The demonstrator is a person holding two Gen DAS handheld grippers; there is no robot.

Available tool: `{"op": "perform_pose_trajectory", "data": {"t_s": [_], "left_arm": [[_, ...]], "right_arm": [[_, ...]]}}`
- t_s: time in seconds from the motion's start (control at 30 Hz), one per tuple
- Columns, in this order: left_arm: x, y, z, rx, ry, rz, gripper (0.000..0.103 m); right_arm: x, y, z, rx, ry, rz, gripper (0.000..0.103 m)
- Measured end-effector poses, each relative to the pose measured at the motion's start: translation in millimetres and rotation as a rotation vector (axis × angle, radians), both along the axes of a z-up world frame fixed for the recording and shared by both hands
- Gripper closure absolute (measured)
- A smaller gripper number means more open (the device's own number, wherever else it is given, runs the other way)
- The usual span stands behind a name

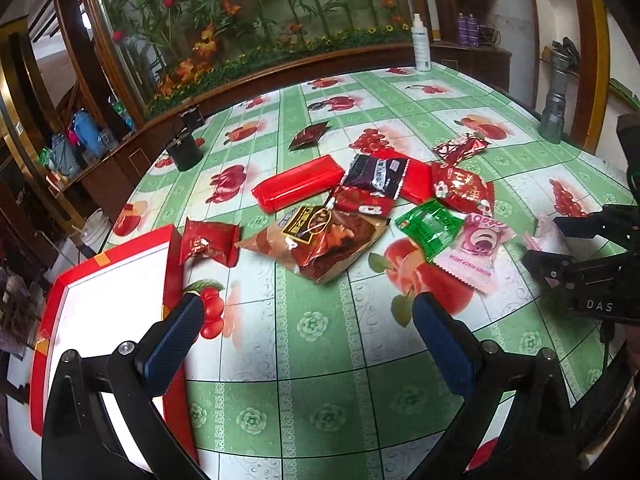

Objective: Organize snacks
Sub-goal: 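Grasp the pink-and-white wrapped candy with the right tool while the left tool approaches the pink Lotso candy, then grasp the pink Lotso candy with the left tool and lift it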

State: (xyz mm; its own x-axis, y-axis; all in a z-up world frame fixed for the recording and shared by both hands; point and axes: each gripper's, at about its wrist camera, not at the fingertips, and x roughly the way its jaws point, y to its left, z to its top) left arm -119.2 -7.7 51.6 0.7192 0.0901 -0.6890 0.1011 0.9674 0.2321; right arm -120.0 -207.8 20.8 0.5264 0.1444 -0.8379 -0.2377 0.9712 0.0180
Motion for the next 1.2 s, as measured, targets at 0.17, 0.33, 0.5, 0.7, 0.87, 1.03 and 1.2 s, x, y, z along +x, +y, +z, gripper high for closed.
{"op": "perform_pose_trajectory", "data": {"t_s": [0.17, 0.33, 0.5, 0.7, 0.87, 1.03, 1.2], "left_arm": [[0, -2, 4, 0.0, -0.008, -0.006, 0.0], [0, -4, 4, 0.006, -0.009, -0.006, 0.0], [0, -7, 3, 0.02, -0.008, -0.004, 0.0], [0, -12, 0, 0.028, -0.003, -0.005, 0.0], [1, -13, -1, 0.029, 0.0, -0.004, 0.0], [5, -17, -4, 0.032, 0.011, -0.006, 0.0], [10, -27, -9, 0.023, 0.043, -0.038, 0.0]], "right_arm": [[-1, 1, 0, 0.001, -0.004, 0.0, 0.042], [-1, 1, 0, 0.003, -0.009, 0.002, 0.042], [-1, 1, 0, 0.004, -0.011, 0.004, 0.042], [-2, 1, 0, 0.007, -0.012, 0.005, 0.041], [-2, 1, 0, 0.009, -0.012, 0.009, 0.04], [-1, 2, 0, 0.014, -0.012, 0.013, 0.039], [1, -8, 0, 0.008, -0.013, 0.001, 0.039]]}}
